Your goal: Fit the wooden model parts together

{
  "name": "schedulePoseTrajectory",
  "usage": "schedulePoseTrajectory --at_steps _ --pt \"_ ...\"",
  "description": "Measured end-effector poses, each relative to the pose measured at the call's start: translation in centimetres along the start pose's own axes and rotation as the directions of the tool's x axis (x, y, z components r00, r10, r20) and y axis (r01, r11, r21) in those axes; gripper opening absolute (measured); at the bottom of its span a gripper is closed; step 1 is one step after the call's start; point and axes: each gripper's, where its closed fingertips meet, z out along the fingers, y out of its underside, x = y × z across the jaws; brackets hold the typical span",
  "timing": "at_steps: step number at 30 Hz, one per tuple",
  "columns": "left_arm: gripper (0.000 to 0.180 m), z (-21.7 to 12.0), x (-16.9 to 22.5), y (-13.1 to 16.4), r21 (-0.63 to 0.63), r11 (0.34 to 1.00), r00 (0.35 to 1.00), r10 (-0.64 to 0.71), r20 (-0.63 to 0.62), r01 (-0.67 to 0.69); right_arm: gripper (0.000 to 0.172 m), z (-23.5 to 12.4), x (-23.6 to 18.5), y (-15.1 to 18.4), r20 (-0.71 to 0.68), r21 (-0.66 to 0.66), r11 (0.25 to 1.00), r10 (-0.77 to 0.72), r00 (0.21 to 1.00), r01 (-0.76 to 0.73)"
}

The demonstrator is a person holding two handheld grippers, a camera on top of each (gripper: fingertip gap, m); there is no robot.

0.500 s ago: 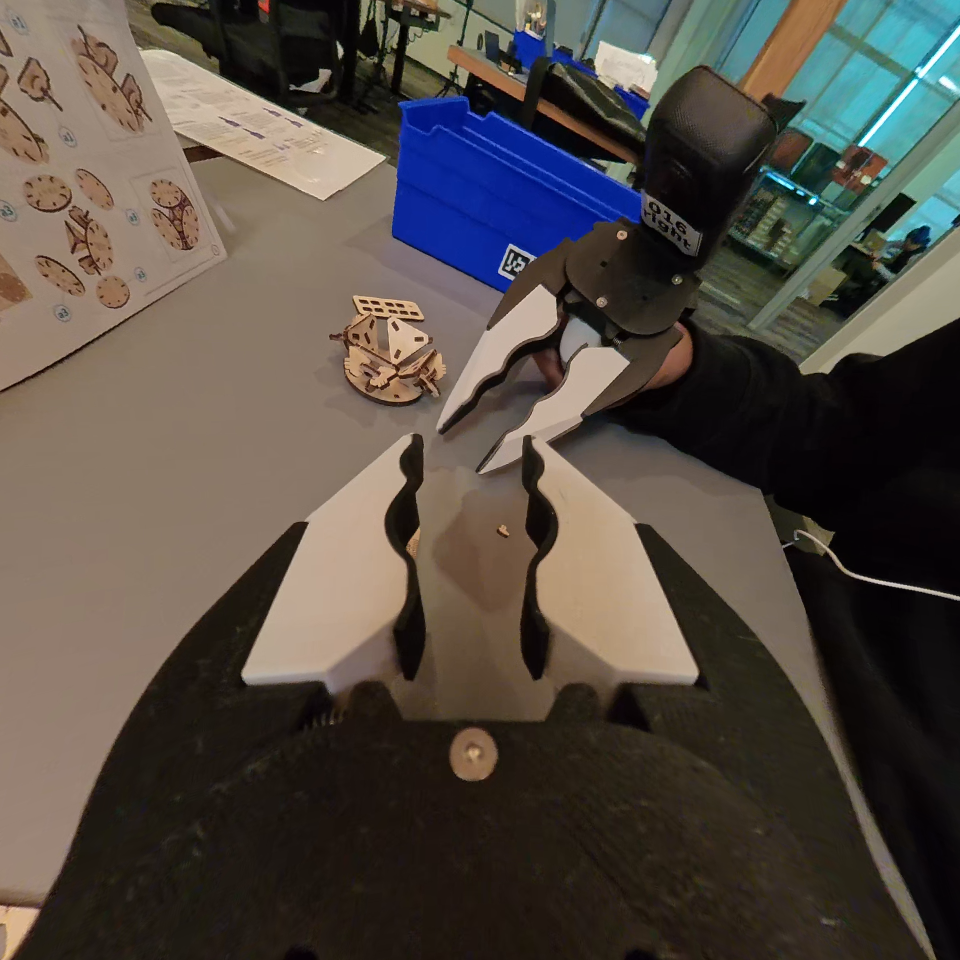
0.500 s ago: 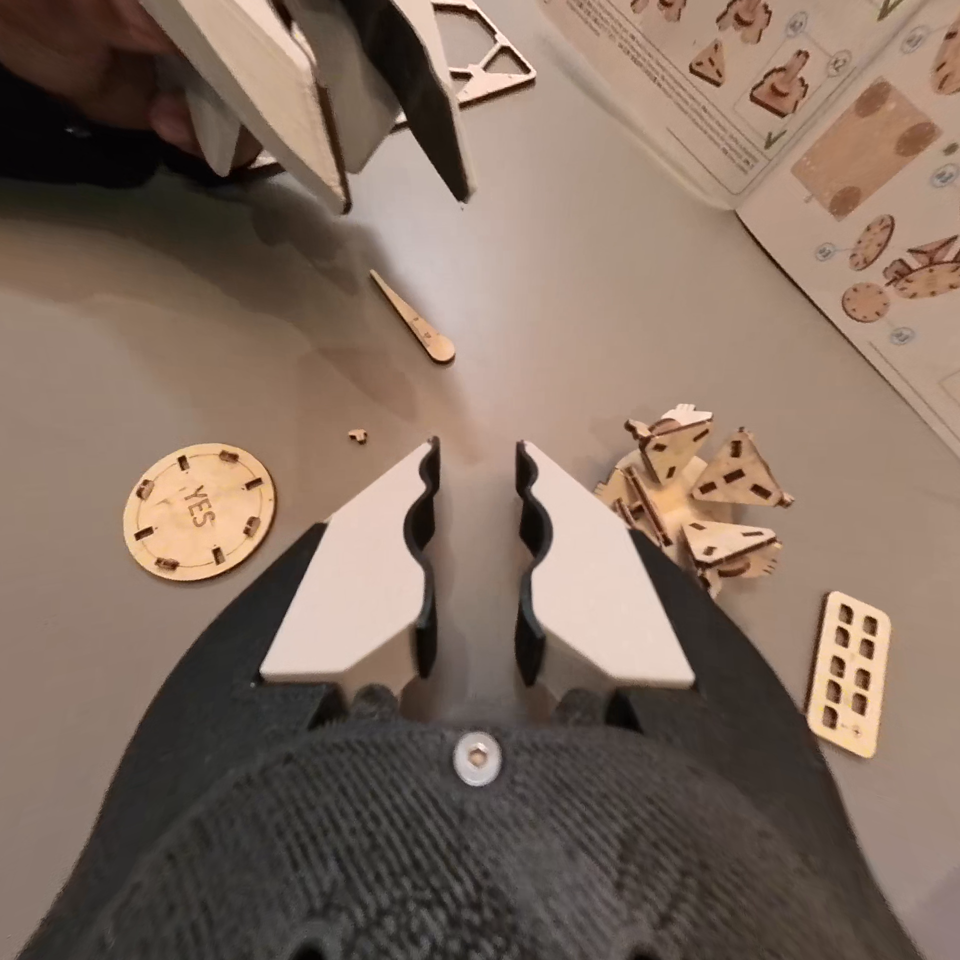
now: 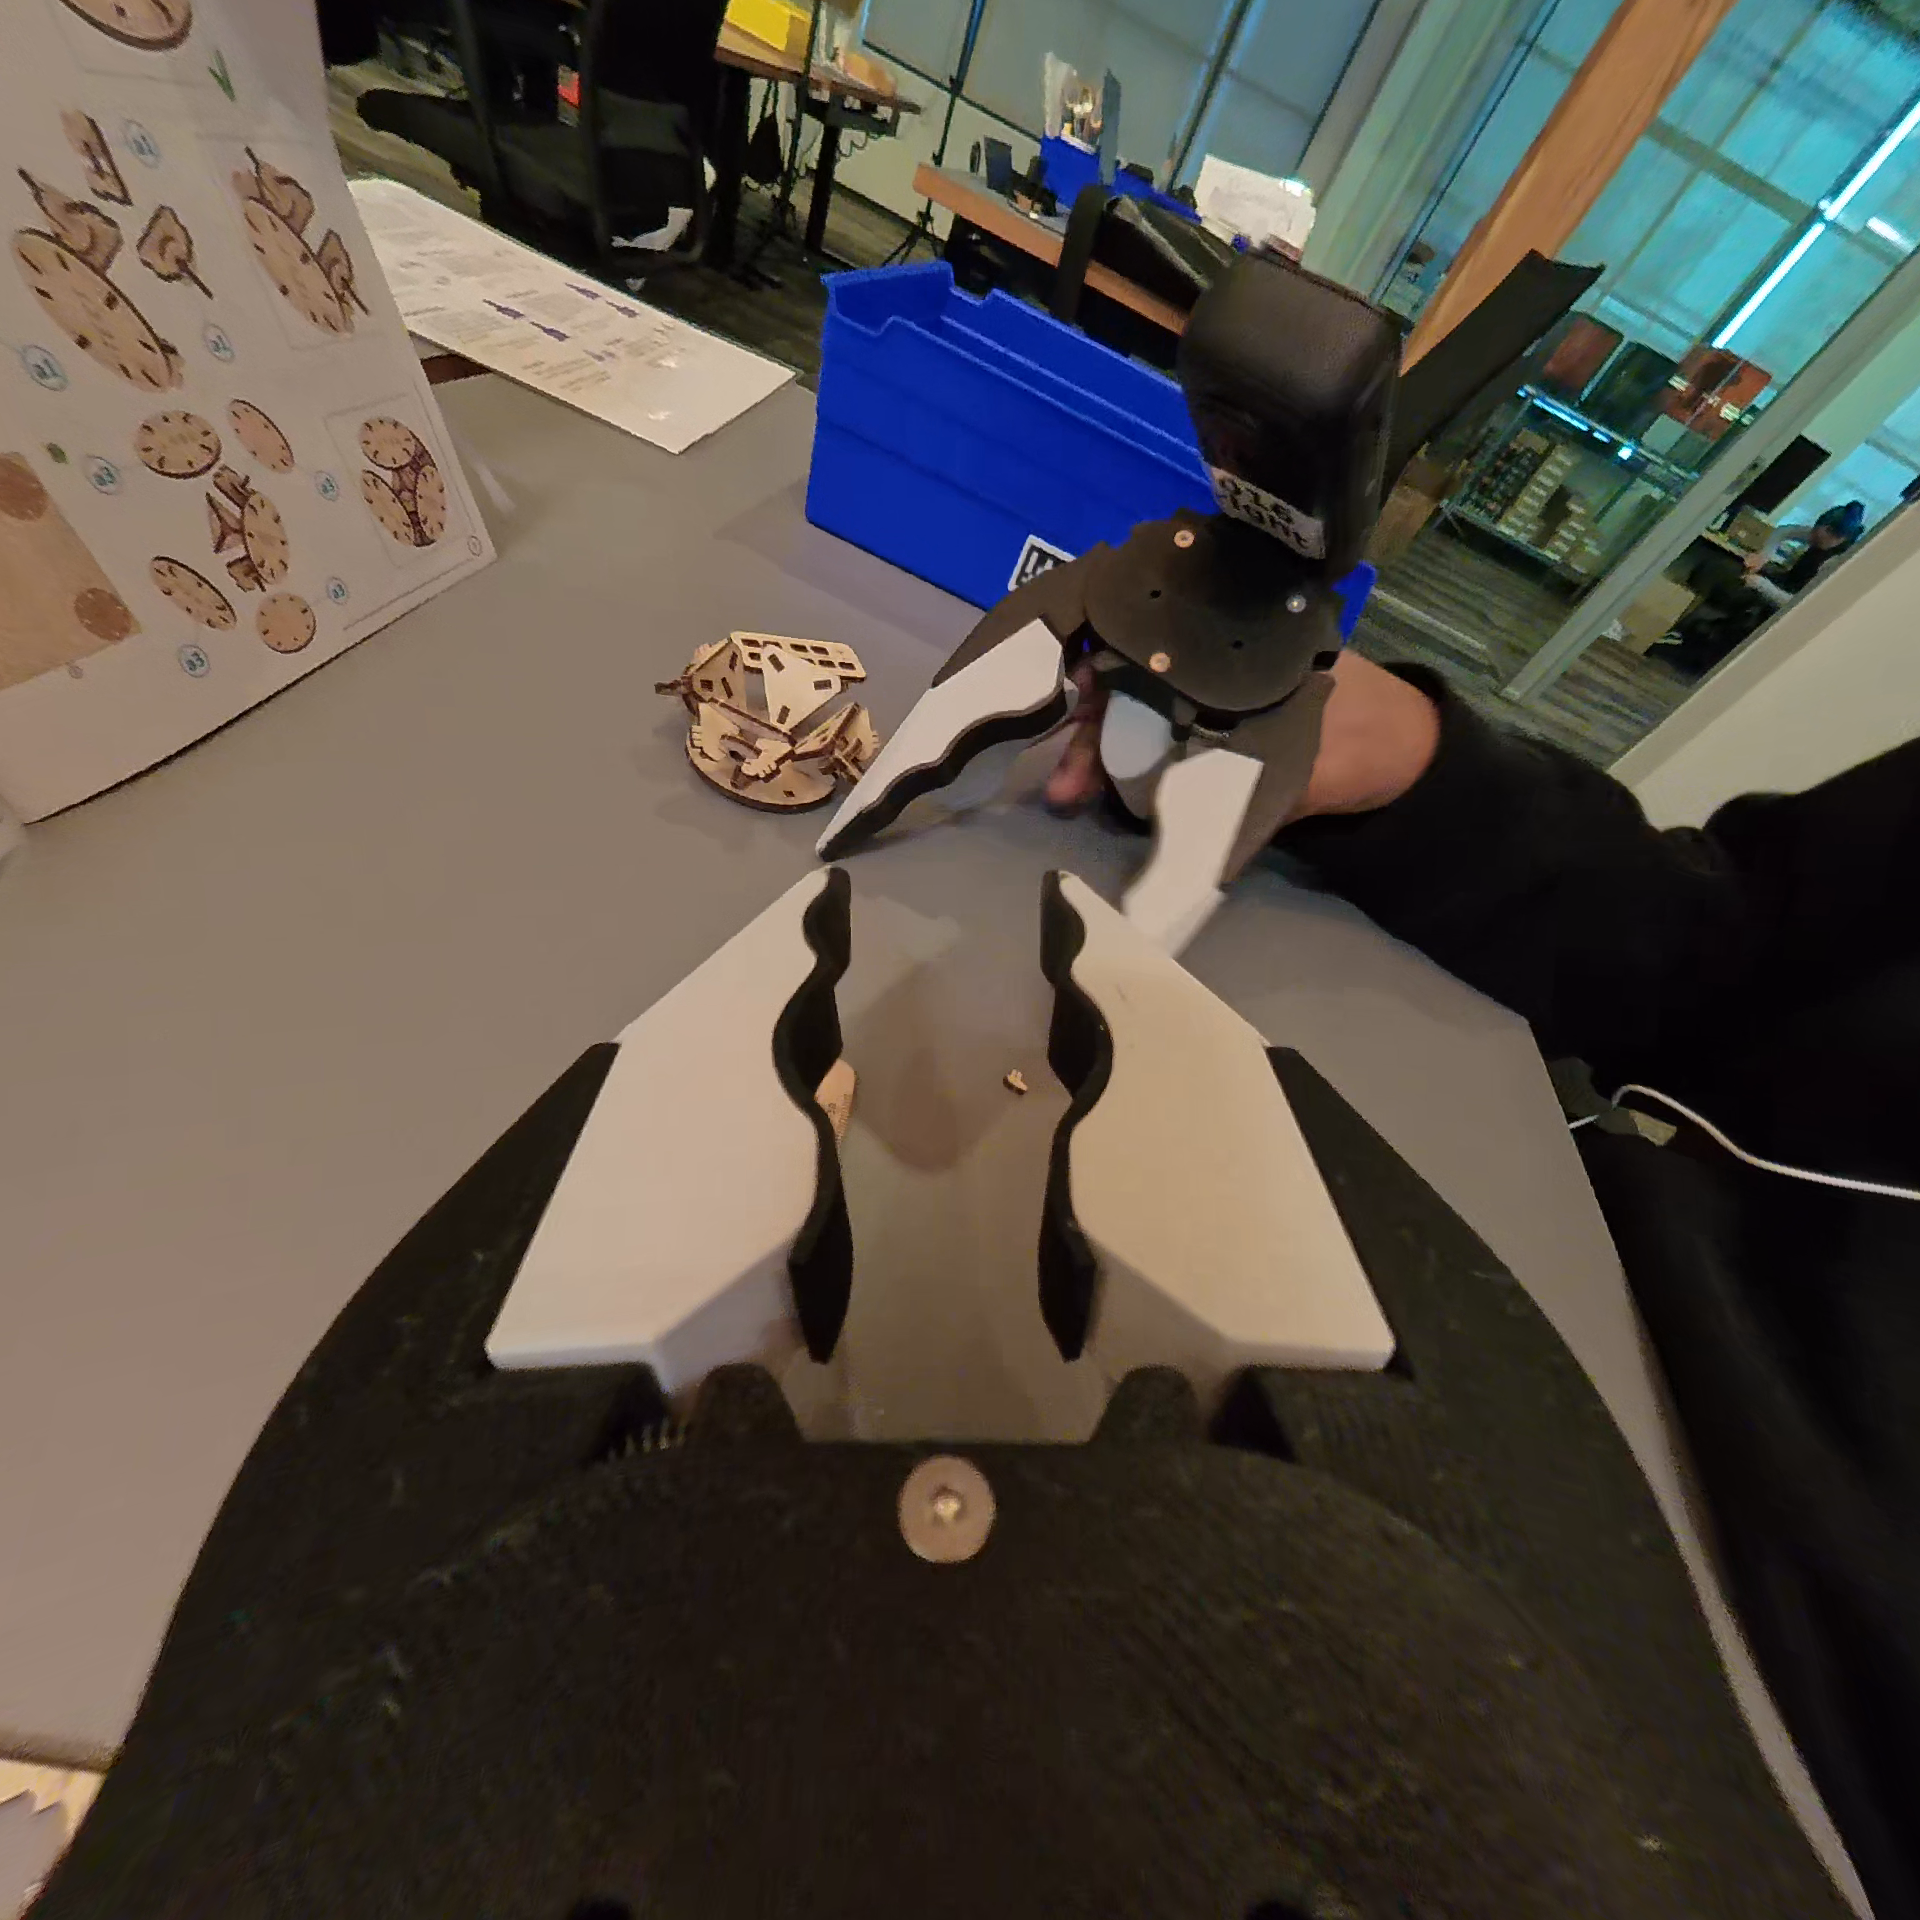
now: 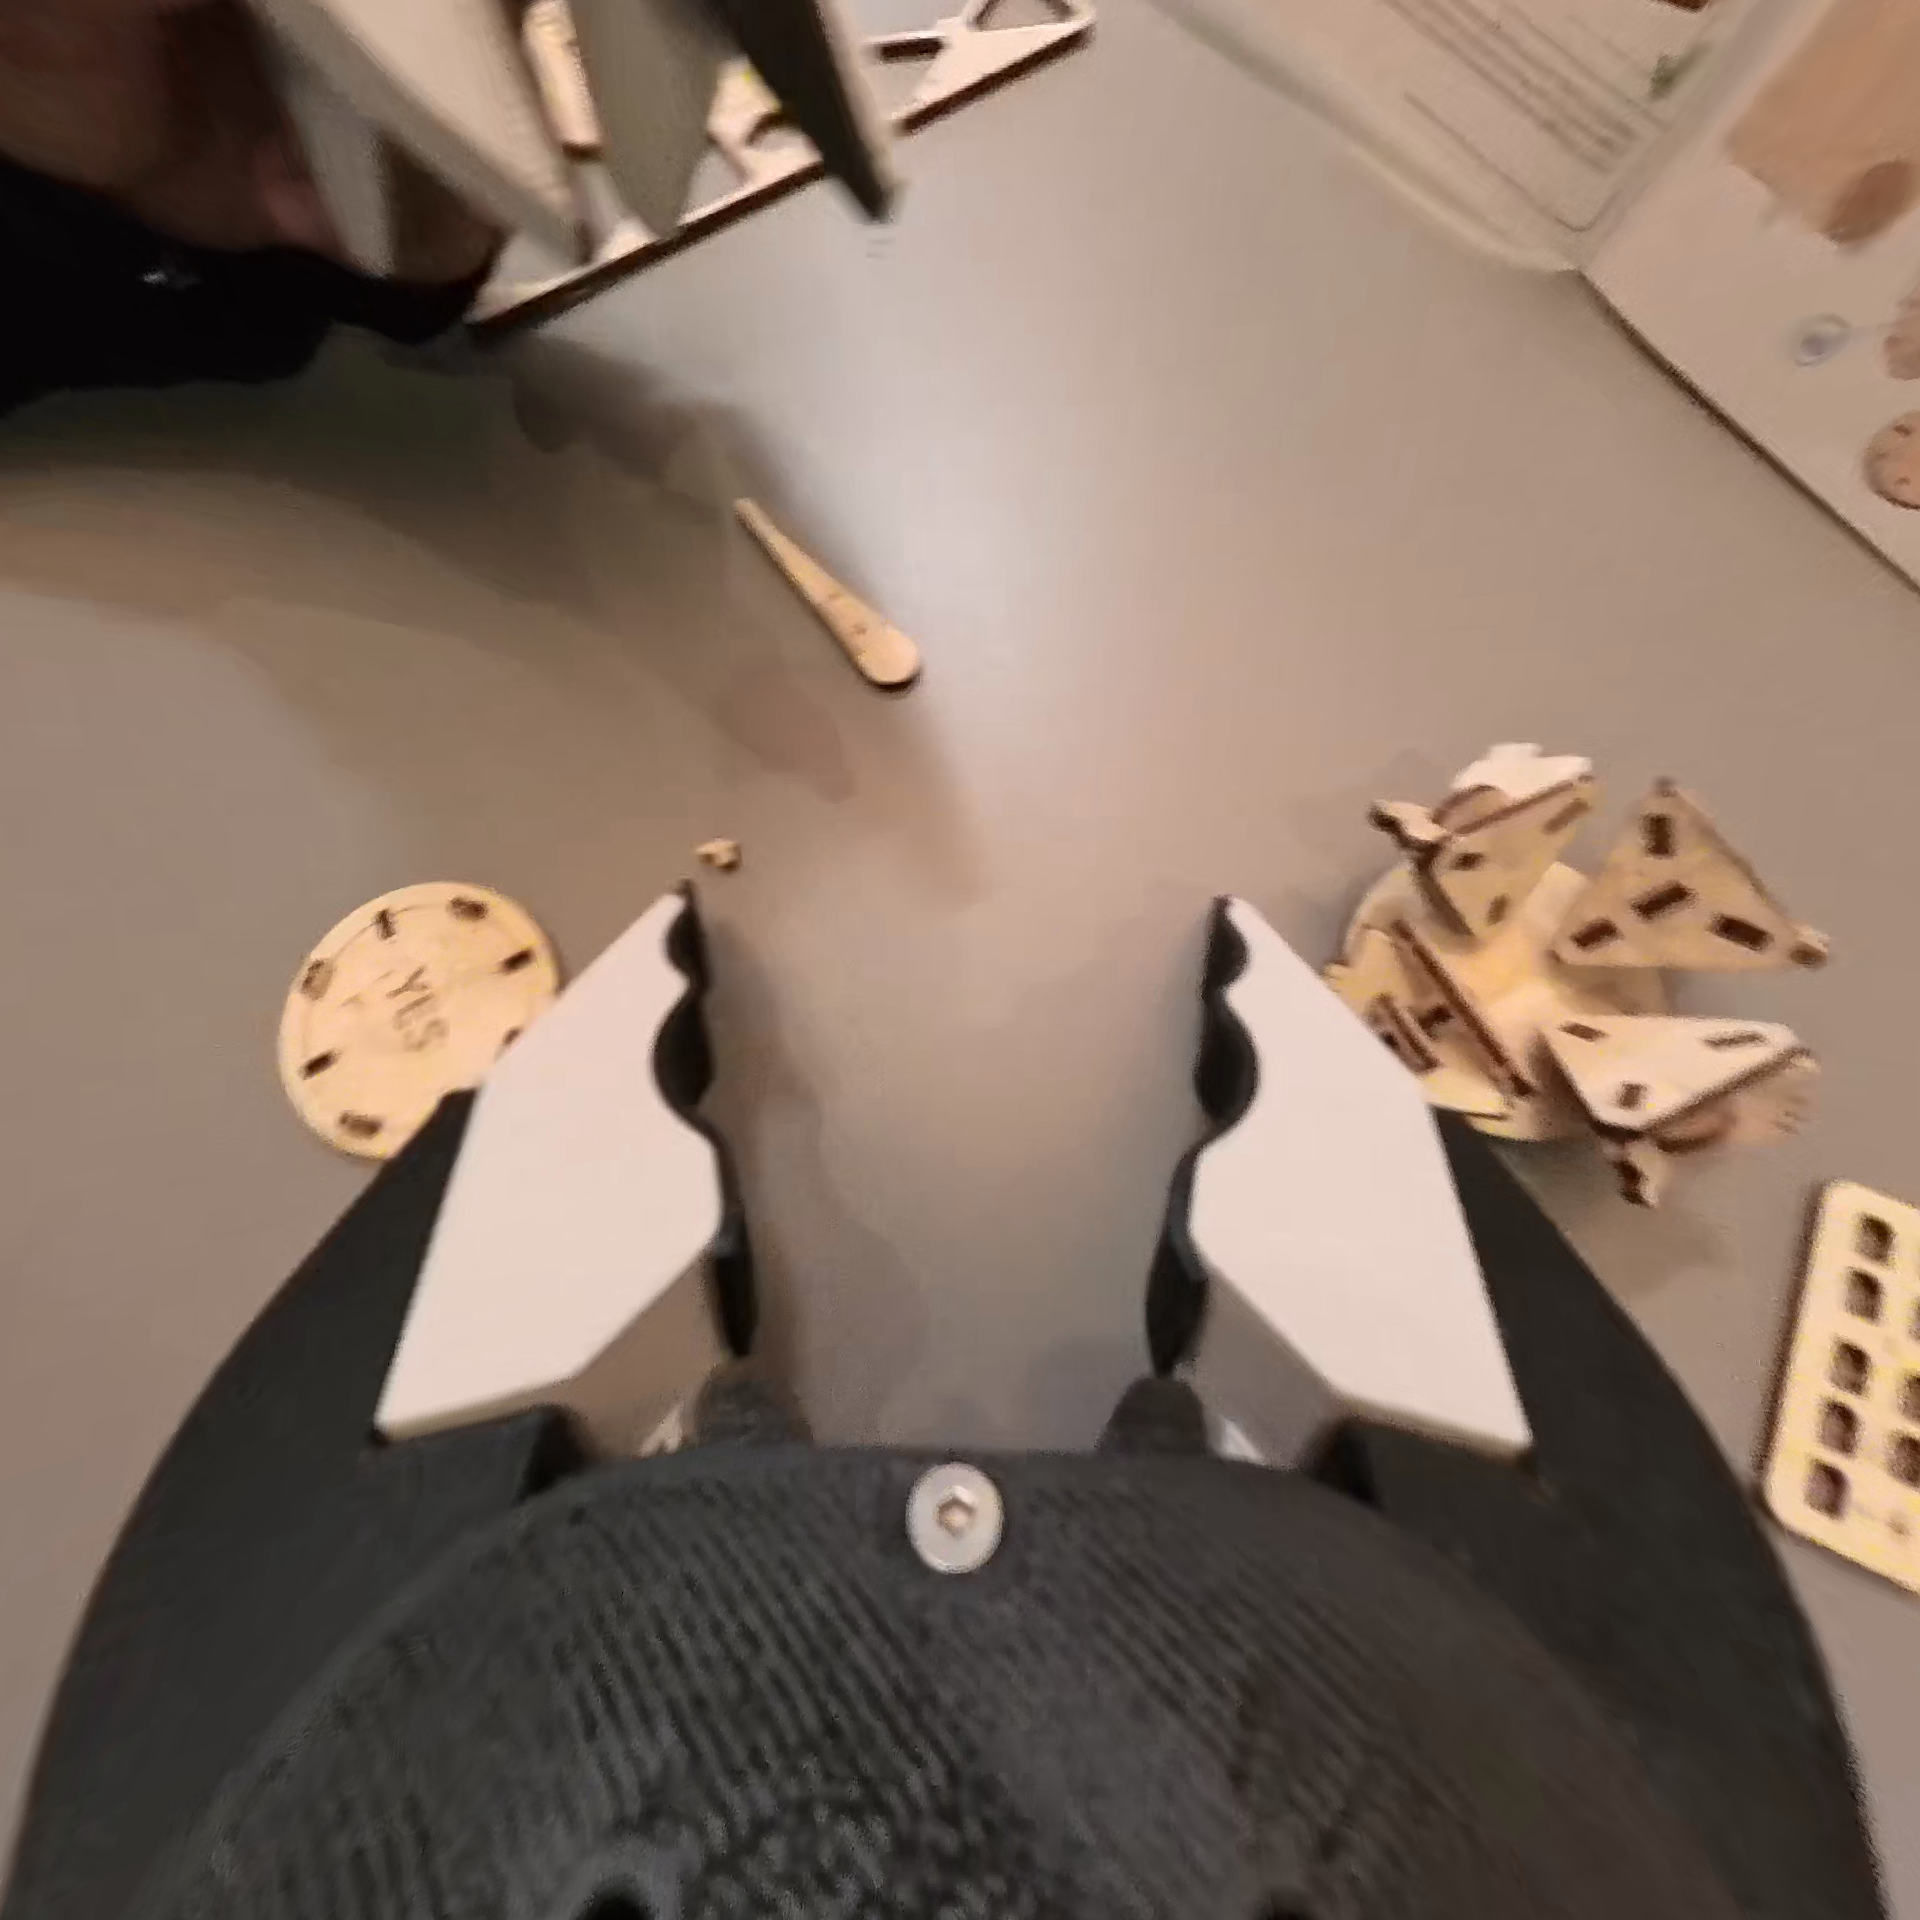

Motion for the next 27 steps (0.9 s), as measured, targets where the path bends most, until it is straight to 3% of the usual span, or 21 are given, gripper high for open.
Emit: schedulePoseTrajectory --at_steps 5,16,27 --pt "0.033 -0.3 -0.3 -0.3 0.018 1.0 1.0 0.0 0.014 0.0 0.158 0.6 -3.0 1.3 0.077 -0.076 0.988 -0.131 0.988 0.137" --pt "0.032 0.0 0.0 -0.2 -0.002 0.999 0.998 0.049 0.041 -0.049 0.159 0.7 -3.1 1.3 0.077 -0.075 0.988 -0.129 0.989 0.135" --pt "0.032 0.1 0.0 0.2 0.001 1.0 1.0 0.0 0.005 0.0 0.159 0.6 -3.1 1.3 0.077 -0.075 0.988 -0.129 0.989 0.135"
